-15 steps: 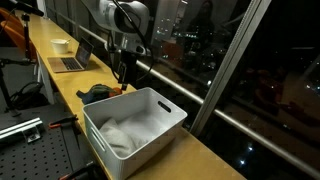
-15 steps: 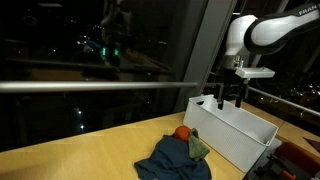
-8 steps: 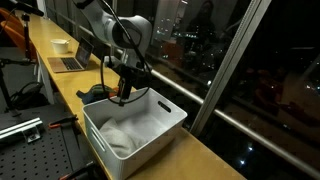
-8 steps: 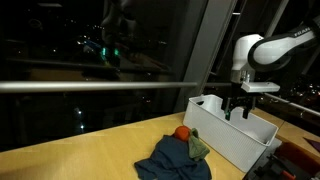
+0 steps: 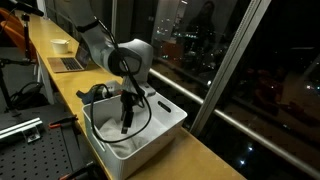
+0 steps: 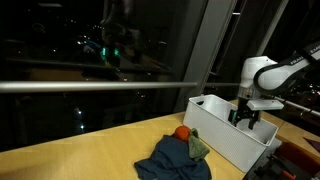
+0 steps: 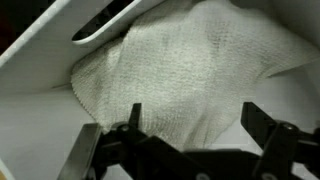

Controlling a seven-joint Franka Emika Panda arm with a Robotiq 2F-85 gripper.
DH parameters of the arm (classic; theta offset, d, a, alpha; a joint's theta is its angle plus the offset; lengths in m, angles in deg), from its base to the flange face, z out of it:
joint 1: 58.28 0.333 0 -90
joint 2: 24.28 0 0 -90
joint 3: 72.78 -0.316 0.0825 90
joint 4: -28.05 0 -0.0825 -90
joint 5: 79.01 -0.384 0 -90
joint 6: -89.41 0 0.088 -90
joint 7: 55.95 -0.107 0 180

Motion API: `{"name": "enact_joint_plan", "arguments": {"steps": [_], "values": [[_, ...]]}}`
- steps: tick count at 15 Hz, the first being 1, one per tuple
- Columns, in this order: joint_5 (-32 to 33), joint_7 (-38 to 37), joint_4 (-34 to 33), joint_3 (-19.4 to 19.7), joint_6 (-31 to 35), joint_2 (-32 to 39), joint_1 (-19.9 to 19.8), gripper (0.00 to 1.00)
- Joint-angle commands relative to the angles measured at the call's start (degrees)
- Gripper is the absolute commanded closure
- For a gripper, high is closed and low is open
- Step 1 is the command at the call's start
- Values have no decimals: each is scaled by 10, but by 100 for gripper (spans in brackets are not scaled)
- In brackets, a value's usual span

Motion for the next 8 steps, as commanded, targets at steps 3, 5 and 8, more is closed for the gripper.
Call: {"name": "enact_joint_plan", "arguments": {"steps": [3, 5, 8], "values": [[-5, 4, 4, 29, 77, 69, -10, 0], [-9, 8, -2, 40, 87, 97, -13, 0], [-28, 20, -9, 49, 89, 116, -23, 26]]}}
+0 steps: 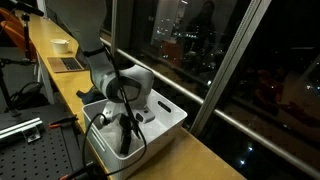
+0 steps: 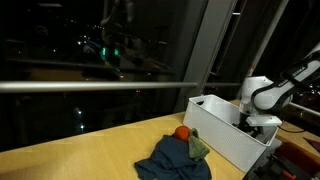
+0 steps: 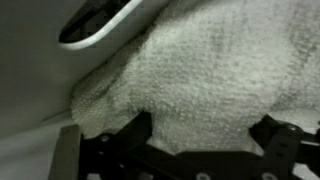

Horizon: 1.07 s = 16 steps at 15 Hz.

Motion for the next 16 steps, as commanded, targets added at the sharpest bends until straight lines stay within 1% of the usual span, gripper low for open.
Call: {"name": "enact_joint_plan", "arguments": {"steps": [1, 2, 4, 5, 10, 13, 16], "values": [[-24, 19, -15, 10, 9, 27, -13, 32], [-28, 18, -19, 10, 6, 29, -13, 41], [-29, 13, -20, 11, 1, 24, -7, 55], [-29, 6, -17, 13, -3, 14, 0, 64], [-32, 2, 20, 6, -6, -48, 19, 99], [-35, -5, 33, -4, -16, -90, 33, 100], [-18, -27, 44, -8, -29, -142, 57, 100]]}}
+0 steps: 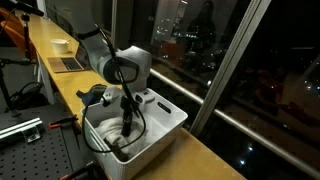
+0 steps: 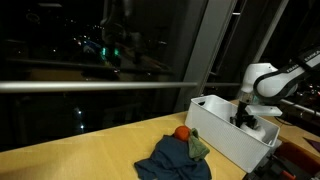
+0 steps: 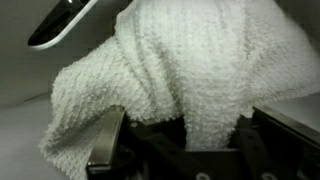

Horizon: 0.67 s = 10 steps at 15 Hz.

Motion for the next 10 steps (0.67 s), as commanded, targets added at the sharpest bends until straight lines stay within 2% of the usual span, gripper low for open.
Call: {"name": "enact_joint_plan", "arguments": {"steps": [1, 5, 10], "values": [[14, -28, 30, -8, -27, -86, 24, 100], [43, -60, 40, -29, -49, -158, 33, 100], [100, -124, 7, -102, -118, -212, 46, 100]]}}
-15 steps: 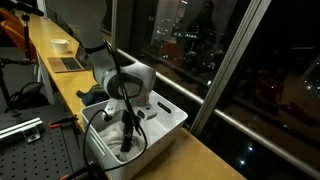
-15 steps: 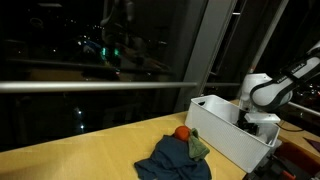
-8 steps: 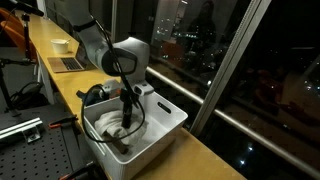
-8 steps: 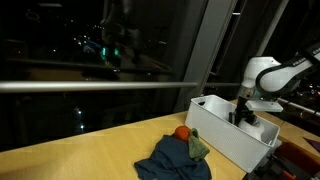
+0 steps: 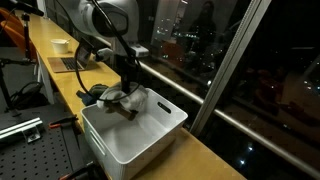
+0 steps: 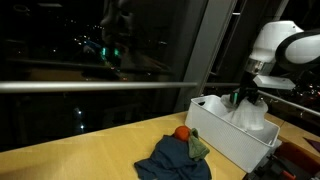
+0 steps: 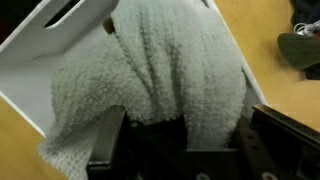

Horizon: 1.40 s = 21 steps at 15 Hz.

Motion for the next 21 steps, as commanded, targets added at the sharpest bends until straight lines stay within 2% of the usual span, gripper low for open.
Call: {"name": "enact_joint_plan", "arguments": {"steps": [1, 5, 9, 13, 16, 17, 18, 21], "values": [[49, -61, -24, -61, -62, -37, 15, 100], [77, -106, -85, -132, -125, -17, 40, 100], [108, -131, -171, -179, -196, 33, 78, 100], [122, -125, -232, -185, -230, 84, 107, 100], [119, -120, -253, -177, -229, 112, 118, 100], [115, -116, -254, -175, -227, 117, 118, 75], [112, -113, -251, -172, -220, 119, 116, 74], [98, -101, -226, -162, -198, 116, 105, 52]]}}
